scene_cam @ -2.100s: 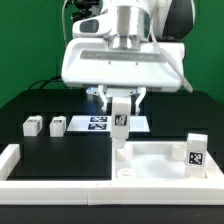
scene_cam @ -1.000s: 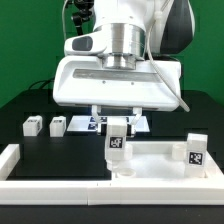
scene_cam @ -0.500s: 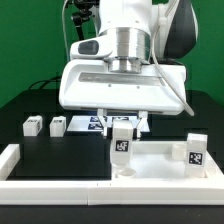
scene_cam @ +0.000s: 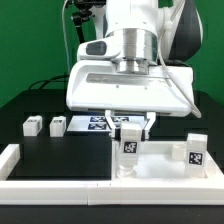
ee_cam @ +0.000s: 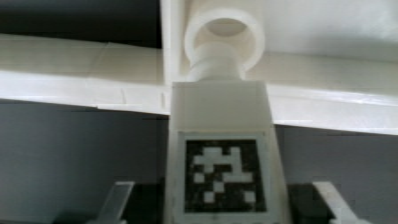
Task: Assemble square table
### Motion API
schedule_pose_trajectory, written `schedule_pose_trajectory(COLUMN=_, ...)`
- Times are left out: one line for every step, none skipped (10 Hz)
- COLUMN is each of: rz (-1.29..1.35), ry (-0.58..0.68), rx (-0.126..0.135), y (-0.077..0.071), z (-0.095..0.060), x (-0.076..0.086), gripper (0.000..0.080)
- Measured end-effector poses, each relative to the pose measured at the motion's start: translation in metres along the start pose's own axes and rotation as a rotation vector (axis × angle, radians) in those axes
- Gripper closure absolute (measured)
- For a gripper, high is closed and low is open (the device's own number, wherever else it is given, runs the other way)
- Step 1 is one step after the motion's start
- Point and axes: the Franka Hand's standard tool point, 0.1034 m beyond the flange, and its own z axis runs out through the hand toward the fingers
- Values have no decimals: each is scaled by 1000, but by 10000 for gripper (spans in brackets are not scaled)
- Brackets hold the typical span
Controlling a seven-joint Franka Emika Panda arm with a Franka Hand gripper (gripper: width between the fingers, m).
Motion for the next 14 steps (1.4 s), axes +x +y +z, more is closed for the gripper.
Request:
schedule_pose_trajectory(rz=-1, ry=5, rx=-2, y=0, z=0, x=-1, gripper=509)
schedule_pose_trajectory(rz=-2, ry=5, rx=-4, y=1, z=0, x=-4, gripper=509)
schedule_pose_trajectory(rz=-2, ry=-1, rx=-4, y=1, z=1, x=-7, gripper=509)
schedule_pose_trajectory(rz=-2, ry=-7, rx=-5, y=2, z=4, x=-10, gripper=509)
schedule_pose_trajectory(rz=-4, ry=-13, rx=-5, y=1, z=7, x=-13, gripper=509)
schedule_pose_trajectory(rz=-6, ry=-18, rx=-5, y=0, z=10, x=-16, gripper=509)
schedule_pose_trajectory(rz=-7, ry=-14, rx=-6, y=0, z=11, x=-16, gripper=509)
schedule_pose_trajectory(rz=-7, ry=-7, rx=-9, y=0, z=11, x=-15, gripper=509)
schedule_pose_trajectory(rz=-7, ry=-7, rx=-9, y=0, z=11, x=-15, gripper=509)
schedule_pose_trajectory(rz=-7, ry=-7, rx=-9, y=0, z=11, x=-15, gripper=509)
schedule_pose_trajectory(rz=-7, ry=-7, rx=-9, y=1, z=11, x=-16, gripper=509)
schedule_pose_trajectory(rz=-7, ry=-8, rx=-9, y=1, z=11, x=-16, gripper=330)
schedule_pose_trajectory(rz=-7, ry=-8, rx=-9, y=1, z=11, x=-16, gripper=214)
schedule_pose_trajectory(rz=-7, ry=-8, rx=-9, y=1, z=11, x=-16, gripper=214)
